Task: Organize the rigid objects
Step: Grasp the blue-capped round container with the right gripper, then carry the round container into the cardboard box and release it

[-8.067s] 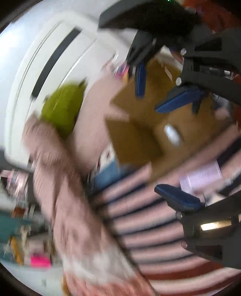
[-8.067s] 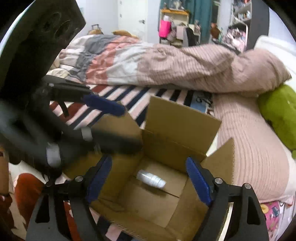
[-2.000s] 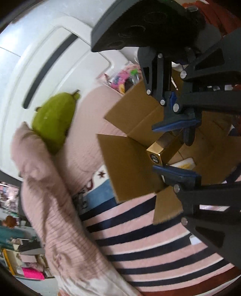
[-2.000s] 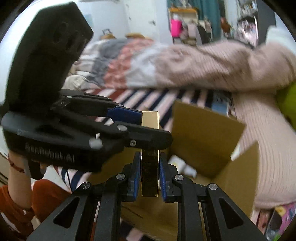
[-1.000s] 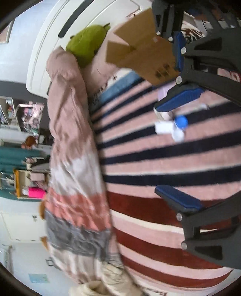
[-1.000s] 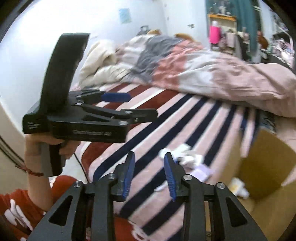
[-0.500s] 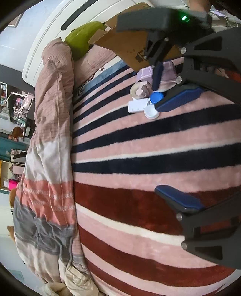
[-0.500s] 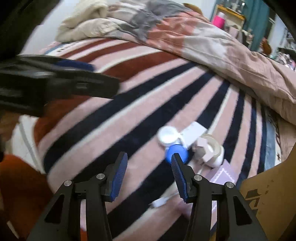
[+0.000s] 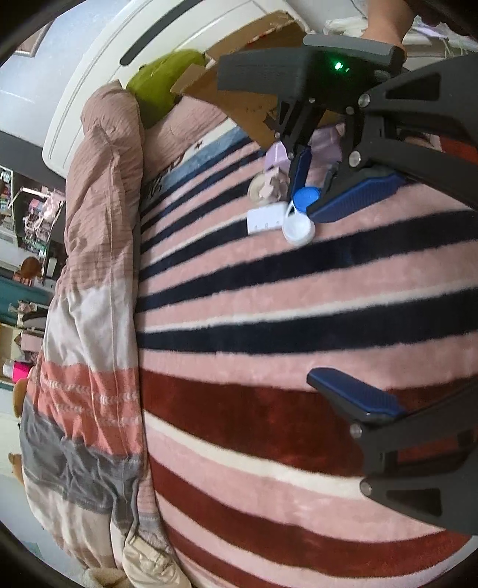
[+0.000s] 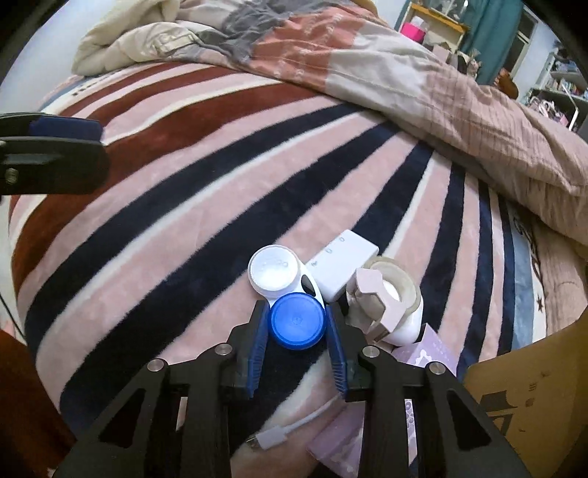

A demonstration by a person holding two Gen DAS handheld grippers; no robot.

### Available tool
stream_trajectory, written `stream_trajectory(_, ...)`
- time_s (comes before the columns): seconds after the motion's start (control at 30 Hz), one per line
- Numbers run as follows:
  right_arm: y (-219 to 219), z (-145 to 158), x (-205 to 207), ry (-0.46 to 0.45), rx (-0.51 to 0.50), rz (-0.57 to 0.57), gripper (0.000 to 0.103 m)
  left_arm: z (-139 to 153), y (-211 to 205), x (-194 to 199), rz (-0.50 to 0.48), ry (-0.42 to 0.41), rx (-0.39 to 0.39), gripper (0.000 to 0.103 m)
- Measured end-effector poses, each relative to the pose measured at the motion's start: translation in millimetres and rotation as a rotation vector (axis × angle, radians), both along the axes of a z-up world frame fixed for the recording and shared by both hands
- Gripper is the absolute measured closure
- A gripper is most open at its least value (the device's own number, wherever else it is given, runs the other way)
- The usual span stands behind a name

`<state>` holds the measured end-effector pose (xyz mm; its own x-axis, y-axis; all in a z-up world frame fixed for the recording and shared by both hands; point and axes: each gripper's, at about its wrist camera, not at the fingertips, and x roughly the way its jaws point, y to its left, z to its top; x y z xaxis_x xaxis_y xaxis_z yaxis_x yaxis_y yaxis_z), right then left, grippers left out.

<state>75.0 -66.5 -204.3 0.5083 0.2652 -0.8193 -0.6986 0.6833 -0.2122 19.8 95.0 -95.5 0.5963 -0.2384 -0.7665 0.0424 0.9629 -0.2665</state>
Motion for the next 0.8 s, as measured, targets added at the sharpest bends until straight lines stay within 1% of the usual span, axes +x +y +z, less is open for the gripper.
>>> stream_trajectory(0.13, 1, 19, -16, -0.008, 0.051, 0.055, 0.077, 8, -9, 1, -0.053, -0.027, -0.063, 0.024)
stream_trajectory(0.27, -1, 52, -37, -0.029, 0.135, 0.112, 0.077, 24, -19, 0, -0.115, -0.07, -0.139, 0.026)
stream_trajectory(0.3, -3, 60, -41, -0.039, 0.153, 0.118, 0.077, 28, -22, -1, -0.128, -0.082, -0.15, 0.029)
stream_trajectory(0.33, -7, 70, -45, -0.054, 0.175, 0.123, 0.077, 34, -26, -1, -0.144, -0.096, -0.164, 0.035)
stream_trajectory(0.37, -10, 78, -50, -0.067, 0.19, 0.125, 0.077, 41, -30, -1, -0.163, -0.115, -0.187, 0.039)
stream_trajectory(0.43, -19, 96, -57, -0.096, 0.222, 0.125, 0.077, 52, -38, 0, -0.209, -0.142, -0.231, 0.059)
stream_trajectory(0.47, -23, 104, -58, -0.108, 0.234, 0.122, 0.077, 59, -45, 0, -0.237, -0.16, -0.246, 0.062)
stream_trajectory(0.57, -40, 121, -61, -0.131, 0.255, 0.099, 0.077, 79, -65, 5, -0.269, -0.193, -0.244, 0.071)
stream_trajectory(0.63, -54, 130, -58, -0.142, 0.263, 0.073, 0.077, 91, -81, 12, -0.287, -0.206, -0.239, 0.08)
stream_trajectory(0.7, -73, 138, -54, -0.15, 0.278, 0.041, 0.077, 101, -101, 19, -0.316, -0.208, -0.219, 0.08)
stream_trajectory(0.8, -106, 150, -47, -0.134, 0.305, -0.021, 0.077, 111, -137, 32, -0.362, -0.19, -0.194, 0.08)
